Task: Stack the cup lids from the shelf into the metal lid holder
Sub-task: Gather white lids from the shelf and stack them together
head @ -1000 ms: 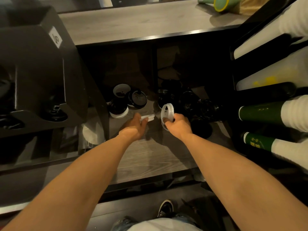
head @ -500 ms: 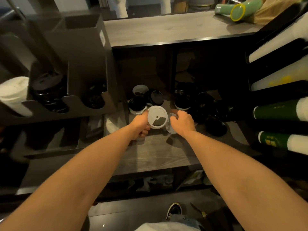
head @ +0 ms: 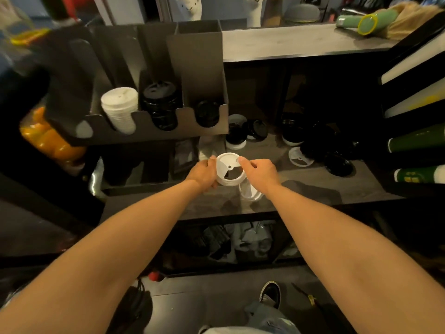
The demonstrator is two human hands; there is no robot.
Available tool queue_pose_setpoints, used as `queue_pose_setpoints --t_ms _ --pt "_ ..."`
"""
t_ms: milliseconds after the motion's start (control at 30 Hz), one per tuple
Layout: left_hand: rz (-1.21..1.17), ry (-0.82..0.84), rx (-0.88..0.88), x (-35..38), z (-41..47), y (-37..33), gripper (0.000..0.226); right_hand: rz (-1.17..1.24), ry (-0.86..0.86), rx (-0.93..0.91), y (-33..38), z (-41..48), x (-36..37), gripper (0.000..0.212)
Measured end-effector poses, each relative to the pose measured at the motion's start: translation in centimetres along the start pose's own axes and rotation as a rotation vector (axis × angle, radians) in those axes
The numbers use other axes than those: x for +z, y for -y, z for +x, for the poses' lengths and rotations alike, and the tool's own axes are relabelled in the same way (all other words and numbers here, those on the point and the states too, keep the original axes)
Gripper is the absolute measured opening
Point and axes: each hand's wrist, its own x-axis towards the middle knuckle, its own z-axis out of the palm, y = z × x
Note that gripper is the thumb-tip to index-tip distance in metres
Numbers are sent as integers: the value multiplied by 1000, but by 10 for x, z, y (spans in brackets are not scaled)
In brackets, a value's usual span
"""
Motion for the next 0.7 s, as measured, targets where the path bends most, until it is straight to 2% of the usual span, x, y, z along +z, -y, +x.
queue_pose_setpoints --t_ms 100,233,300,400,467,600,700 --pt "274 -133 212 -27 -17 23 39 -50 15 -7 12 -18 18 58" --pt "575 -132 448 -59 -41 39 72 -80 28 -22 41 -28 40 57" --pt "569 -208 454 -76 -50 44 81 -108 54 -52 60 -30 52 57" --pt "520 -320 436 -104 -62 48 77 -92 95 -94 91 -34 71 56" --pt "556 -362 420 -124 -66 48 75 -87 123 -124 112 -36 81 56" --pt "569 -443 439 -169 -71 39 86 -70 144 -241 157 -39 91 55" --pt "554 -559 507 -199 -64 27 82 -80 154 -364 185 -32 93 29"
